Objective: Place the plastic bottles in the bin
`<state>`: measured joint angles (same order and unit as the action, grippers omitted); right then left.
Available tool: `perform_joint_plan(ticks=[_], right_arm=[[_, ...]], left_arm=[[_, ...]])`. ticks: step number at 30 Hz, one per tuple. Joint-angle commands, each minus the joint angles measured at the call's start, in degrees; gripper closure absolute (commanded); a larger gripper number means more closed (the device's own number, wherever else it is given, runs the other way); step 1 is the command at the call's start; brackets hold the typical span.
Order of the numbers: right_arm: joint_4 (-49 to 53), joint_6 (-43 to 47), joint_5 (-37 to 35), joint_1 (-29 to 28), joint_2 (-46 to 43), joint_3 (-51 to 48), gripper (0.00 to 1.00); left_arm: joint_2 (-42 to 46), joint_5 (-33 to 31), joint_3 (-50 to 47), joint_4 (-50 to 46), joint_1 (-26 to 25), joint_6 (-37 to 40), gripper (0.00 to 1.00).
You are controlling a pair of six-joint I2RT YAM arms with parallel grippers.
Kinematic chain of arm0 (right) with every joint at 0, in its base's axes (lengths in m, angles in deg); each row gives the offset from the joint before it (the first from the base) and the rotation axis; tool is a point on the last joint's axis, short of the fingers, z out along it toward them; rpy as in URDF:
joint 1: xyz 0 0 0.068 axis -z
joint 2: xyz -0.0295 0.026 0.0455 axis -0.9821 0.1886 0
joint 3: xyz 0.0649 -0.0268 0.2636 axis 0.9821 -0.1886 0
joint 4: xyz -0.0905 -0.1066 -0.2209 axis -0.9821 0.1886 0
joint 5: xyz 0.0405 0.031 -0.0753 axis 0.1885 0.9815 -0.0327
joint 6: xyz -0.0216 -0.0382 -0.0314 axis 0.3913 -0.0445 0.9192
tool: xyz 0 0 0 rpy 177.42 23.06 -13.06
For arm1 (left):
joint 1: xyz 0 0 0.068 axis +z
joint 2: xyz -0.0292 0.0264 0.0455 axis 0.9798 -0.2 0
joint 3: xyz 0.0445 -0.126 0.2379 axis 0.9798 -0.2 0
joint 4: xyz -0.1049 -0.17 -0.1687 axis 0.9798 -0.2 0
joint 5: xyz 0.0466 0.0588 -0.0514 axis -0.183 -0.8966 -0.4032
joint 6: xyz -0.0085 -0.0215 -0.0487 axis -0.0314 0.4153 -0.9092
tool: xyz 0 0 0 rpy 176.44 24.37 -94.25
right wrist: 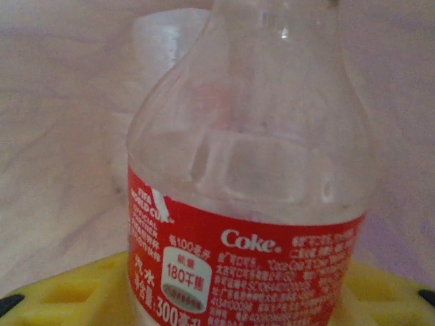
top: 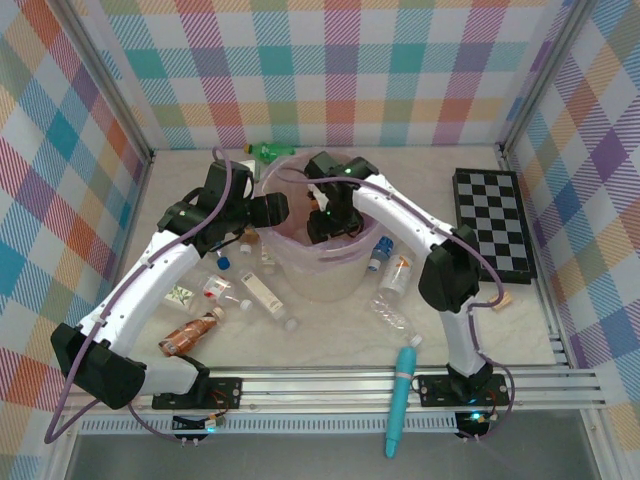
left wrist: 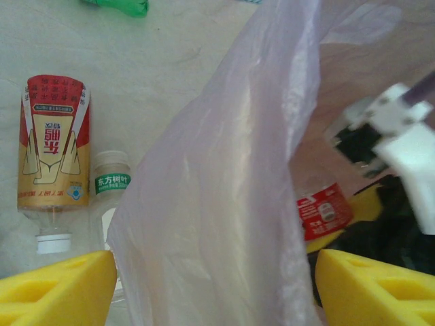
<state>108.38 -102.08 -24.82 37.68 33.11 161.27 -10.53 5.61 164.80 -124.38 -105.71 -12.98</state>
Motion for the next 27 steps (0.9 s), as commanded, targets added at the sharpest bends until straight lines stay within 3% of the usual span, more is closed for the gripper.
perform_joint_plan(ticks=[1, 7, 17, 22, 27], right_arm=[[-4.37, -1.42, -0.45, -0.31, 1.75, -1.21, 0.36], [-3.05, -0.29, -0.18, -0.30, 1.38, -0.23, 0.17], [5.18, 2.42, 1.77, -0.30, -2.53, 13.02, 0.02], [9.14, 4.21, 3.07, -0.22, -6.58, 21.47, 0.00], [9.03, 3.05, 3.82, 1.94, -13.33, 23.29, 0.00]], left_arm=[[0.34, 0.25, 0.49, 0.75, -0.60, 0.81, 0.23], [-0.54, 0.40, 1.37, 0.56, -0.57, 0.95, 0.22], [-0.13, -0.04, 1.06, 0.37, -0.60, 1.03, 0.22], [-0.43, -0.04, 1.28, 0.22, -0.59, 1.21, 0.21], [-0.42, -0.06, 1.39, -0.11, -0.56, 1.53, 0.21]])
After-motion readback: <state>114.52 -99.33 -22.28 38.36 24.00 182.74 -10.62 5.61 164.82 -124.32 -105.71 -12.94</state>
